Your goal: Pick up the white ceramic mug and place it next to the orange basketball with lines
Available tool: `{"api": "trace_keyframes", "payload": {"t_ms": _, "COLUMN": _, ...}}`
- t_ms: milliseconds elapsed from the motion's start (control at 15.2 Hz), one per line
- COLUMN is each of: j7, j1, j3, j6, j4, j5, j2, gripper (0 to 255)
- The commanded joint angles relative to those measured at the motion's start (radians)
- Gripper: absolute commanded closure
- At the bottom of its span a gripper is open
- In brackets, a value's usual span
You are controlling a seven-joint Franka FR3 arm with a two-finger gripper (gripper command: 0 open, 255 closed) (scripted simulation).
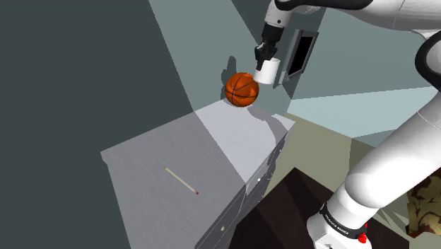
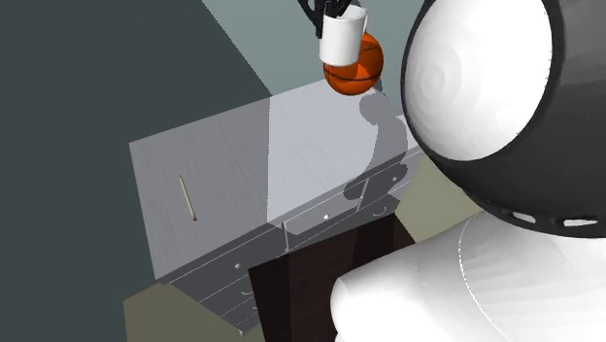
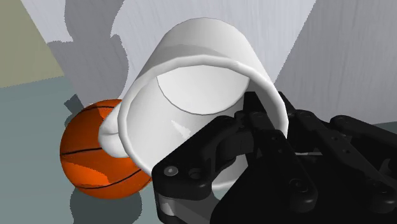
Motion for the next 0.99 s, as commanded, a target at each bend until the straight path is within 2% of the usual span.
{"api": "trace_keyframes", "payload": {"t_ms": 0, "j7": -0.051, "j1": -0.02, "j3": -0.03, "j6": -0.008, "j4": 0.022, "j5": 0.001, "j2": 0.013, "gripper": 255}}
{"api": "trace_keyframes", "payload": {"t_ms": 462, "j7": -0.221, "j1": -0.091, "j3": -0.127, "j6": -0.021, "j4": 0.118, "j5": 0.017, "j2": 0.097, "gripper": 255}}
{"api": "trace_keyframes", "payload": {"t_ms": 858, "j7": -0.366, "j1": -0.162, "j3": -0.203, "j6": -0.051, "j4": 0.259, "j5": 0.052, "j2": 0.214, "gripper": 255}}
{"api": "trace_keyframes", "payload": {"t_ms": 924, "j7": -0.365, "j1": -0.162, "j3": -0.202, "j6": -0.035, "j4": 0.239, "j5": 0.051, "j2": 0.209, "gripper": 255}}
